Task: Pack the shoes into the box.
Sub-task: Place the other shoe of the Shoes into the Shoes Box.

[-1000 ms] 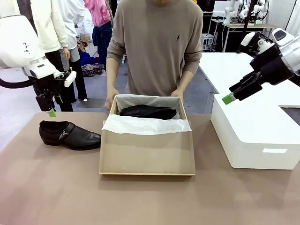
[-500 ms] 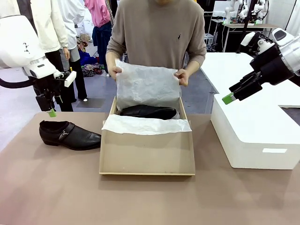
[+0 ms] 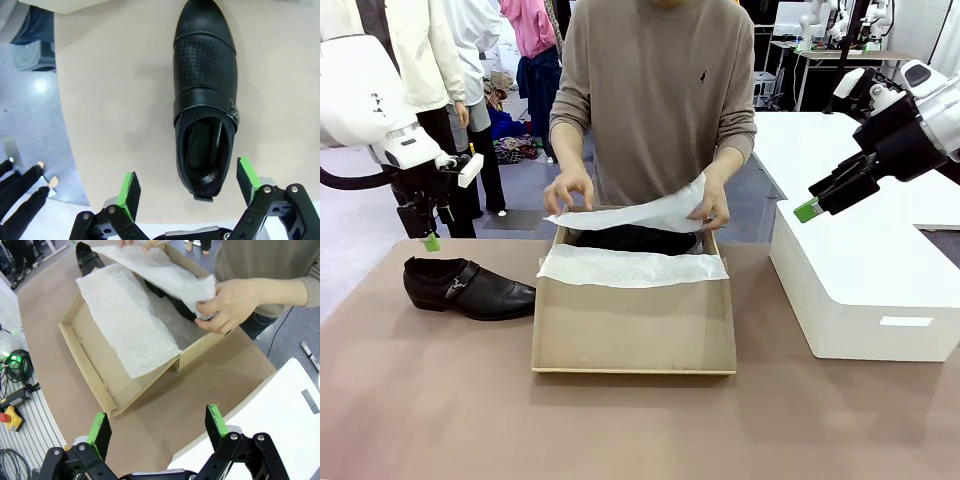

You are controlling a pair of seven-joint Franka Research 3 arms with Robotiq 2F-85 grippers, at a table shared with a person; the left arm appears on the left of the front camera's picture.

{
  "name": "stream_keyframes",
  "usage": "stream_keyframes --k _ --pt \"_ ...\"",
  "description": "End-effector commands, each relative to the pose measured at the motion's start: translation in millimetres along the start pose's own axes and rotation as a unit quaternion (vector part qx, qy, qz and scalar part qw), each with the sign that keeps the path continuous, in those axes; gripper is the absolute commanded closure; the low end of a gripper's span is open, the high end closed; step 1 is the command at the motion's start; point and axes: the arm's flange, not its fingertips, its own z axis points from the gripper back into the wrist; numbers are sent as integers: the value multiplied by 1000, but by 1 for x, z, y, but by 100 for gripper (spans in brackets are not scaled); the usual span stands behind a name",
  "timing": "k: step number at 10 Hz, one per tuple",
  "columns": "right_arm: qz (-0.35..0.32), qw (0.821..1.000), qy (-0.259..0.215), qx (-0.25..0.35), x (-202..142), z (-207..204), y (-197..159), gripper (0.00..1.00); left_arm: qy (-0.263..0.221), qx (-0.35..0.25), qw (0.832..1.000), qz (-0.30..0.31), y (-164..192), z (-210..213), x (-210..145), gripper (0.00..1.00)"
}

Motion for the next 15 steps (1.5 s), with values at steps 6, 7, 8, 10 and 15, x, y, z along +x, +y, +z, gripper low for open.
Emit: stream_keyframes --k 6,7,8,10,15 --pt "4 1000 -13 7 1 -1 -3 0 32 -14 999 -13 26 -43 -22 0" --pt "4 1000 -13 7 1 -1 -3 0 32 -15 999 -17 27 -49 -24 0" --pt "4 1000 -13 7 1 -1 -3 0 30 -19 999 -18 28 -53 -26 0" --pt "4 1000 -13 7 1 -1 -3 0 32 -28 999 -16 29 -63 -29 0" --pt "4 1000 -13 7 1 -1 -3 0 24 -47 998 -25 33 -82 -30 0"
